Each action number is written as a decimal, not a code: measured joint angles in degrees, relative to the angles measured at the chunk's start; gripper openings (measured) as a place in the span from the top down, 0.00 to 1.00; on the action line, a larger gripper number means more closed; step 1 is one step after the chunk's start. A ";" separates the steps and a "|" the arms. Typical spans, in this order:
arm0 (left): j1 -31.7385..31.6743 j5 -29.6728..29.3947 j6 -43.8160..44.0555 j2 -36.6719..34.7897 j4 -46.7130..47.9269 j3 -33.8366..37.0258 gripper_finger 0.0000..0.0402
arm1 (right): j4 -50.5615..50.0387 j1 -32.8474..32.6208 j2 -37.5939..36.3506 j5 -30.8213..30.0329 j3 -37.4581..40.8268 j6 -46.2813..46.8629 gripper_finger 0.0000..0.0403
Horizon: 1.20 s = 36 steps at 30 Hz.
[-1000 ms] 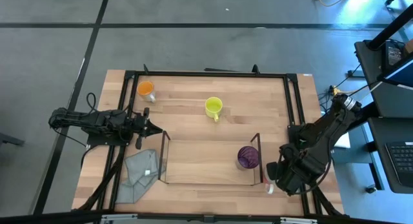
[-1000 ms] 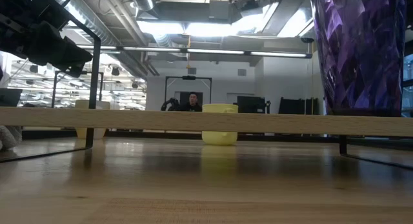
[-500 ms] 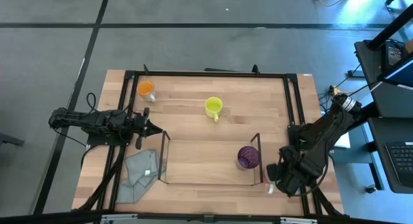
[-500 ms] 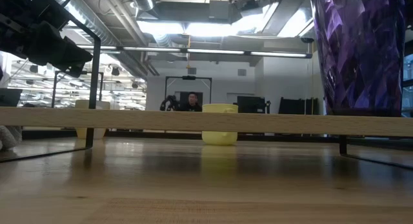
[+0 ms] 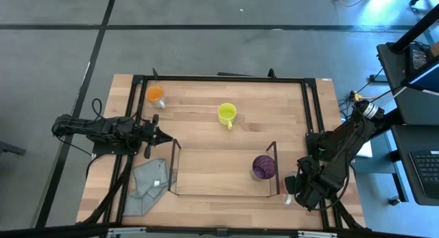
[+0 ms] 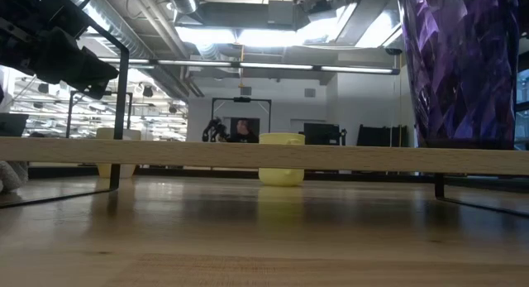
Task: Stack small to large cups/mugs on shelf
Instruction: Put the orange mug on the shelf
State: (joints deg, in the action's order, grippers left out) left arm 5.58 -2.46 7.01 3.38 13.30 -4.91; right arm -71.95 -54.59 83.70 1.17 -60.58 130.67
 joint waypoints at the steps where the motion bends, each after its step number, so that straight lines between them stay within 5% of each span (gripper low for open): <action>1: 0.01 0.00 0.00 0.00 -0.01 0.00 0.94 | -0.02 0.00 0.00 0.02 0.00 -0.05 0.79; 8: 0.02 0.00 0.00 0.00 0.00 0.00 0.94 | -0.03 0.00 -0.22 -0.78 -0.19 -0.90 0.93; 17: 0.01 0.00 0.00 0.00 0.00 0.00 0.94 | -0.16 0.00 0.02 -0.31 0.07 -1.81 0.88; 36: 0.00 0.00 0.00 -0.01 -0.02 0.00 0.94 | 0.09 -0.02 -5.57 -1.25 -4.07 -3.81 0.94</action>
State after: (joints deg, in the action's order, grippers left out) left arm 5.58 -2.46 7.01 3.37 13.28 -4.91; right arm -71.86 -54.61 78.13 -0.08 -64.64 126.85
